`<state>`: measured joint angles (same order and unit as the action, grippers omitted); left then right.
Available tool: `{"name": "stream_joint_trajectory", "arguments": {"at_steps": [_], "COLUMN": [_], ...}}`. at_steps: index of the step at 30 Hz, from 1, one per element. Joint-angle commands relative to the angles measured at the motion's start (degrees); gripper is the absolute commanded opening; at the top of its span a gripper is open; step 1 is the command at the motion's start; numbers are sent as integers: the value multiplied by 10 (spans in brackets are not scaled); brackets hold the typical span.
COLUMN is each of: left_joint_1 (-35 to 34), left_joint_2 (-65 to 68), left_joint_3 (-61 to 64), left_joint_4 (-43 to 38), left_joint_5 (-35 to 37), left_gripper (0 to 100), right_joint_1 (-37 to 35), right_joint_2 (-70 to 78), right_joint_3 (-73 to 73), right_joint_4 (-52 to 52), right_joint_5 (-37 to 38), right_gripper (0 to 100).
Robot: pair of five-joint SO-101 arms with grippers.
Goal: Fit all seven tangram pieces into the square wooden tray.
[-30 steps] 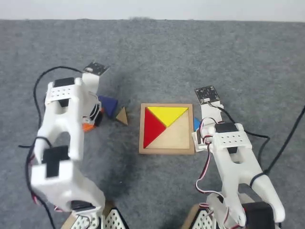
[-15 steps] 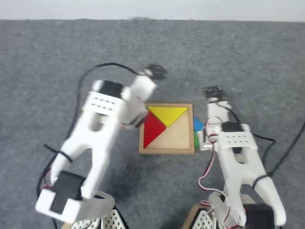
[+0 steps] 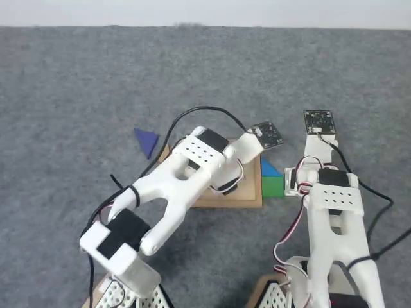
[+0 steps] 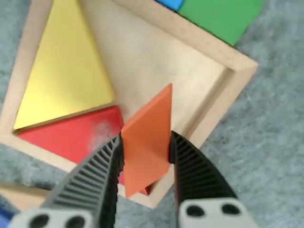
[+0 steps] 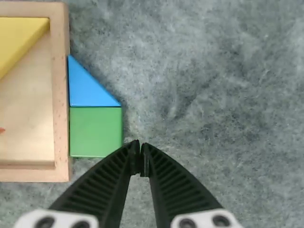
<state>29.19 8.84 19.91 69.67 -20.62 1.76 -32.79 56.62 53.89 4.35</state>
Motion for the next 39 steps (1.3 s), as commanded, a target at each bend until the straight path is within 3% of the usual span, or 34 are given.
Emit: {"name": "stream_joint_trajectory", "arguments": {"at_steps": [1,17,23,27,31,34,39], "left_joint_1": [3,-1,-16,-65,-129,-180,-324], "left_joint_2": [-4,-5,-5,-53,-205,-344,-493], "left_joint_3": [-3,-7,-9,-15,9,76,230], "left_joint_4": [-6,-10,-10,-5,7,11,6], "left_joint_5": [10,11,20,38,84,97,107], "left_gripper": [48,181,188,160,133,133,133], "right_joint_1": [-14,-15,-15,-16,-51,-73,-130], "right_joint_2": [-23,-23,-23,-23,-23,-23,-24], "right_joint_3": [-4,-4,-4,-4,1,4,3], "right_joint_4": [7,7,7,7,7,7,7], "right_joint_5": [6,7,17,18,18,19,56], "right_gripper": [6,6,6,6,6,6,6]}}
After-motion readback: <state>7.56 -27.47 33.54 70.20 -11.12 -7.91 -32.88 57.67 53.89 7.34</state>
